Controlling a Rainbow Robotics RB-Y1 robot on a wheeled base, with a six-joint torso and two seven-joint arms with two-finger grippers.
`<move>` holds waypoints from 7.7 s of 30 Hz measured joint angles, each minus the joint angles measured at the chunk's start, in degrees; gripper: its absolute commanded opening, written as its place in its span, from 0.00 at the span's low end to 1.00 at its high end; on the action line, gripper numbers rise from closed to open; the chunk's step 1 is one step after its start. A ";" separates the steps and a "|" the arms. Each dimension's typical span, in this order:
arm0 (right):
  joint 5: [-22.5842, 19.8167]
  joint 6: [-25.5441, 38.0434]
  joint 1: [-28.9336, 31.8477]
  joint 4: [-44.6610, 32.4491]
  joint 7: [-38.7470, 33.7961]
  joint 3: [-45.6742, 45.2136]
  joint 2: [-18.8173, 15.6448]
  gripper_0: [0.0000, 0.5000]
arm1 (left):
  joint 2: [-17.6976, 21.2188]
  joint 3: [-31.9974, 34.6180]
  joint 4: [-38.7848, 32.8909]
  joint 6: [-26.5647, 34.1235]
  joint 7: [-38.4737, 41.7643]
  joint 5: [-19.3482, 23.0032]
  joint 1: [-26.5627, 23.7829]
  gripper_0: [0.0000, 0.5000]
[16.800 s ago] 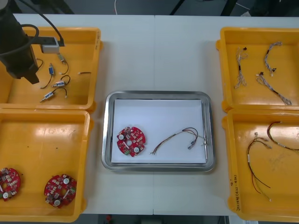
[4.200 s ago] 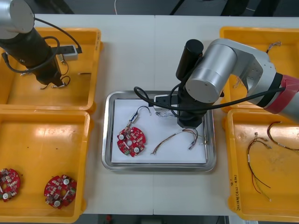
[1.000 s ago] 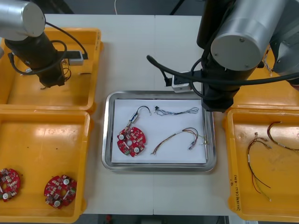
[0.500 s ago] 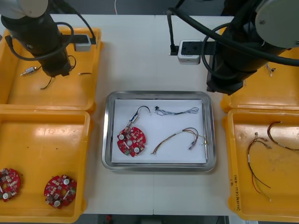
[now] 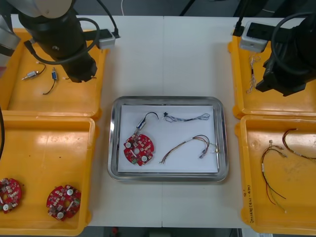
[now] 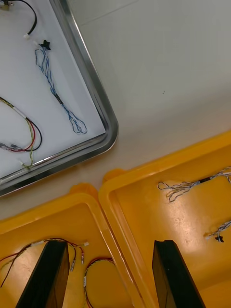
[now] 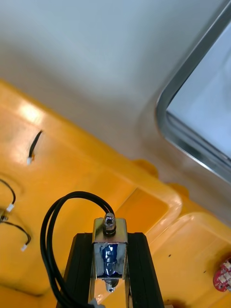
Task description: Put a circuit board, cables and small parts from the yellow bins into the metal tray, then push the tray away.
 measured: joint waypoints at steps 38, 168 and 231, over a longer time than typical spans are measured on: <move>3.82 0.00 30.09 -1.48 -29.76 -28.29 -2.39 1.00 | -9.85 -24.98 -8.03 -8.43 61.02 -2.10 0.00 0.01; -6.20 -4.16 30.01 -6.75 -35.14 -21.53 -7.51 1.00 | 19.12 28.88 -27.34 0.16 40.51 12.33 33.21 1.00; 11.85 -8.00 -5.32 -1.10 -12.69 45.85 17.88 1.00 | 16.84 36.63 -37.58 0.19 40.38 11.14 47.56 1.00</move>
